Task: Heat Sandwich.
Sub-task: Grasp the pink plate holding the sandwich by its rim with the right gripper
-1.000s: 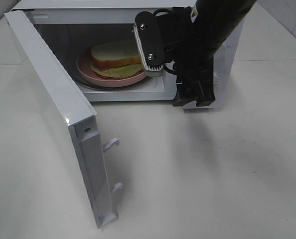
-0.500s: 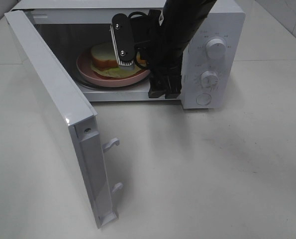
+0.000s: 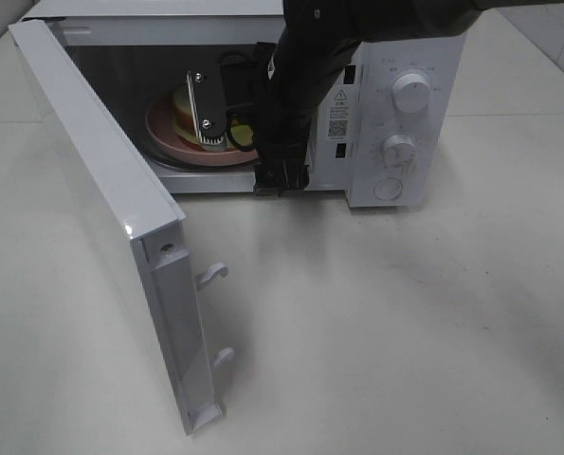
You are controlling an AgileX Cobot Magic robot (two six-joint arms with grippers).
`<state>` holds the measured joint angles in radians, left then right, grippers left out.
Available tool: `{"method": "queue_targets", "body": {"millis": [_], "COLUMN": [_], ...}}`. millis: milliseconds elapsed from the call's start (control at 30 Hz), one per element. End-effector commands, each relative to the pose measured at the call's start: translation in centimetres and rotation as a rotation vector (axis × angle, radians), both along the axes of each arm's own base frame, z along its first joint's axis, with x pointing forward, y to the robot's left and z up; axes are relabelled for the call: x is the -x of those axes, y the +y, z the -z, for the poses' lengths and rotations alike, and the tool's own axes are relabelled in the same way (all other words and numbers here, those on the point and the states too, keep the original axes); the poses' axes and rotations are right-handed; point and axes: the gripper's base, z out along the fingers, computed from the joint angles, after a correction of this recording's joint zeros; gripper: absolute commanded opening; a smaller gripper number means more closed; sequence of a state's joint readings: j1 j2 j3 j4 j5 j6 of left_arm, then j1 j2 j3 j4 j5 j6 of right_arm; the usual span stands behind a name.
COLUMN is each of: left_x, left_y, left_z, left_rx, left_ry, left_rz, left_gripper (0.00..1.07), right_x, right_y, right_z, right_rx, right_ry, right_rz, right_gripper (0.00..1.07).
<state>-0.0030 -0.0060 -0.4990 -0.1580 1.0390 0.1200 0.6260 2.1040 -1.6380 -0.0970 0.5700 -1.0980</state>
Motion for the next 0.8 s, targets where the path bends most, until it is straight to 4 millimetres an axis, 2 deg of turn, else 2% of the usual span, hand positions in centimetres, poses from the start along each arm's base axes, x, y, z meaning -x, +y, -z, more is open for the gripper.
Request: {"method": "queue_targets", "body": {"millis": [33,467,800], "left_x": [0.3,0.3,0.3], "left_y": [-0.1,-0.1,0.0], "left_z": [0.1,0.1,0.1], "left_rx": [0.011,0.011,0.006], "left_ry": [-0.019,-0.019,-0.020], "left_rz": [-0.001,-0.001,-0.003], "left_gripper": [0.89,0.89,0.89], "right_x": [-0.8,-3.3,-4.1], "right_y": [0.7,2.4,2.2], "right_z": [0.6,3.0,6.0], "right_rx": [-0.015,-0.028,0.018], "right_ry": [-0.010,-0.009,0.009], "right_rz": [0.006,0.028,0.022], "right_gripper": [0.92,0.90,0.88]}}
